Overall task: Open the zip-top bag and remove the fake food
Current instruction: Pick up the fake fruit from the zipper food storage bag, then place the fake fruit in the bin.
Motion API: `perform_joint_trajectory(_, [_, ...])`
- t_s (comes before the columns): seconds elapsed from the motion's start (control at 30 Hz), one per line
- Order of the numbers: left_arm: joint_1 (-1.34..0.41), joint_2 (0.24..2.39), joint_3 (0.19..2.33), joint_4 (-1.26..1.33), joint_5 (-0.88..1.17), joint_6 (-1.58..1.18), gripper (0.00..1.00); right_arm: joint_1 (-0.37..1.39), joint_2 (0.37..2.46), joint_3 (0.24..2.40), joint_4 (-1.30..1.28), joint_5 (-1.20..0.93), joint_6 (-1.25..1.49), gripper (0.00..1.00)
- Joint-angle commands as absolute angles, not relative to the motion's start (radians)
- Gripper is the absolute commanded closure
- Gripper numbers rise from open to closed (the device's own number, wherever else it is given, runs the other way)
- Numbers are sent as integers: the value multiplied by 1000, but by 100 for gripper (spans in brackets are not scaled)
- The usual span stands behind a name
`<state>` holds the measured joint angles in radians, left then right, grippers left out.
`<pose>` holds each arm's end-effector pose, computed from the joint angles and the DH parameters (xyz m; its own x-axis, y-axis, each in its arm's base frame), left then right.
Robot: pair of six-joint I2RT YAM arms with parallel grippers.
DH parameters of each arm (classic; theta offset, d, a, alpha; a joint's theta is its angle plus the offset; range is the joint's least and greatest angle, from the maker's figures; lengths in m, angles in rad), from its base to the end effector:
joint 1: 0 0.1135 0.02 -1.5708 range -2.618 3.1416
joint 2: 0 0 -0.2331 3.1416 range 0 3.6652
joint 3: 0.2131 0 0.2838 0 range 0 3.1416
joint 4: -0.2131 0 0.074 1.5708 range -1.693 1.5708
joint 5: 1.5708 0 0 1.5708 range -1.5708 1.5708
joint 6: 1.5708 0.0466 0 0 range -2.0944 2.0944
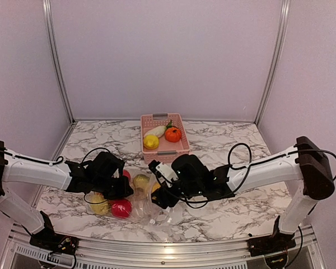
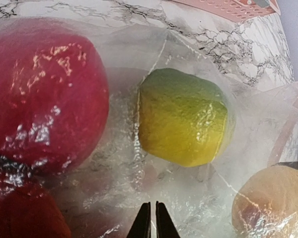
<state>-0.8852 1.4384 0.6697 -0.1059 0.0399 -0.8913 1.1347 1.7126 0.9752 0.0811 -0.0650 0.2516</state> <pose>0.1933 -0.2393 0.1024 -0.9195 -0.1035 -0.3792 0.1183 0.8471 -0.5181 0.1637 0.3585 0.1287 -0.4802 -0.4423 -0.7574 -0.8329 0.5008 0.2356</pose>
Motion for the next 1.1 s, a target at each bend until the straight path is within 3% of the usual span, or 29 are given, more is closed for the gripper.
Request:
perform_joint_trajectory(0.0, [-879, 1413, 658, -107, 30, -886, 94, 1142, 1642, 934, 14, -71, 293, 66])
perform_joint_trajectory(0.5, [-875, 1398, 681, -122, 35, -869, 94, 1135, 1415, 848, -186, -41, 351, 67])
perform_joint_trajectory(0.77, [-875, 1395, 699, -125, 39, -861, 94, 1033, 1296, 856, -207, -90, 364, 67])
perform_joint_trajectory(1.07, [-875, 1382, 720, -129, 43, -855, 94, 890, 1471, 1087, -163, -92, 295, 68])
